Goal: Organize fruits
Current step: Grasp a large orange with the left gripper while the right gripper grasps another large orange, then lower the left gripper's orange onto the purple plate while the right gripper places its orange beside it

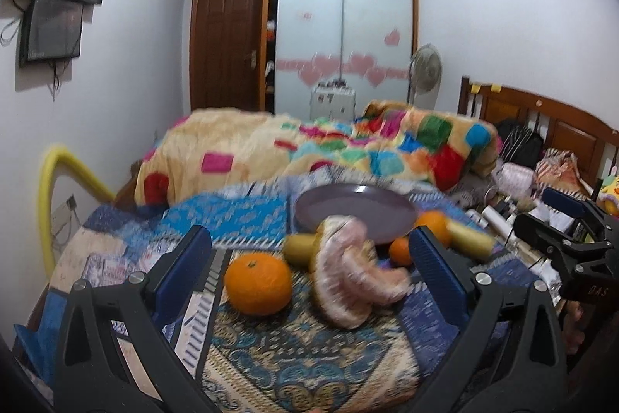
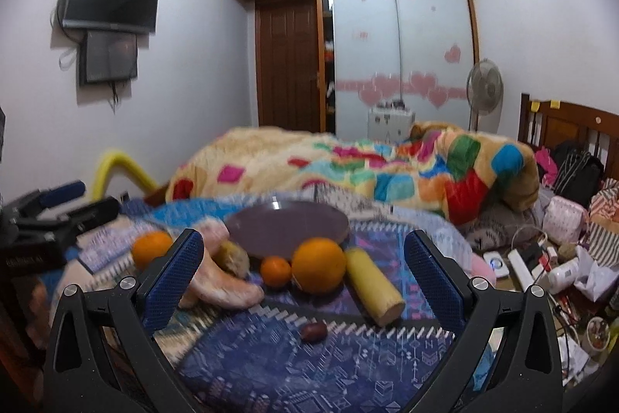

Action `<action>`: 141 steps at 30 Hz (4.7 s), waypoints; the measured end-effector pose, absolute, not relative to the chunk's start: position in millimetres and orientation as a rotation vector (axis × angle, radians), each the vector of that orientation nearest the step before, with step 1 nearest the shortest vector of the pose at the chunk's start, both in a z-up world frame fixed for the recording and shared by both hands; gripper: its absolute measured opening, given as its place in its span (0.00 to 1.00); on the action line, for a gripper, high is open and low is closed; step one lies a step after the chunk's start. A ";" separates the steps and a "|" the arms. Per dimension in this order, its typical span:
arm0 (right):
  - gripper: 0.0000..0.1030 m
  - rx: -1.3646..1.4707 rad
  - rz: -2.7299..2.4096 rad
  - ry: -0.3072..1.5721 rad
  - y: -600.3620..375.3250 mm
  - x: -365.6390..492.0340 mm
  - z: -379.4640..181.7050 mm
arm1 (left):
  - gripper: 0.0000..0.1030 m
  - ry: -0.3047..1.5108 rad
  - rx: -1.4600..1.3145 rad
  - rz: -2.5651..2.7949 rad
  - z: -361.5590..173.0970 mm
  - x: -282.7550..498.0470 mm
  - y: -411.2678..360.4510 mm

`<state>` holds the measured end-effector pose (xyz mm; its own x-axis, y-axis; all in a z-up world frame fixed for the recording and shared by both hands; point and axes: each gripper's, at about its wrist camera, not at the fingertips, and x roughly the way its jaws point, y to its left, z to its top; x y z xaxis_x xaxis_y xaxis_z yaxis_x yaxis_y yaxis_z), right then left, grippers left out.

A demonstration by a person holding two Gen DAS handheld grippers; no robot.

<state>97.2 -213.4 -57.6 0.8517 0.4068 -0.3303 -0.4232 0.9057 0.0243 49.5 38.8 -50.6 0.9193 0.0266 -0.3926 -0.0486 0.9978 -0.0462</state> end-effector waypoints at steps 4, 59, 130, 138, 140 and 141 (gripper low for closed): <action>1.00 -0.078 0.437 0.419 -214.6 115.9 -74.1 | 1.00 0.485 -0.069 0.063 -68.3 67.0 58.6; 0.58 -0.218 0.598 0.683 -181.9 204.3 -72.0 | 0.66 0.740 -0.045 0.006 -88.2 143.9 92.1; 0.60 -0.336 0.559 0.839 -120.5 337.6 -97.5 | 0.66 0.996 -0.035 -0.165 -114.8 356.0 45.2; 0.71 -0.349 0.555 0.794 -124.1 327.8 -90.6 | 0.75 0.899 -0.009 -0.173 -90.3 340.6 37.8; 0.71 -0.350 0.555 0.791 -125.8 324.5 -89.0 | 0.75 0.881 -0.007 -0.160 -83.2 335.9 37.4; 0.71 -0.348 0.552 0.786 -127.7 322.4 -87.9 | 0.75 0.875 -0.004 -0.154 -80.6 333.7 38.1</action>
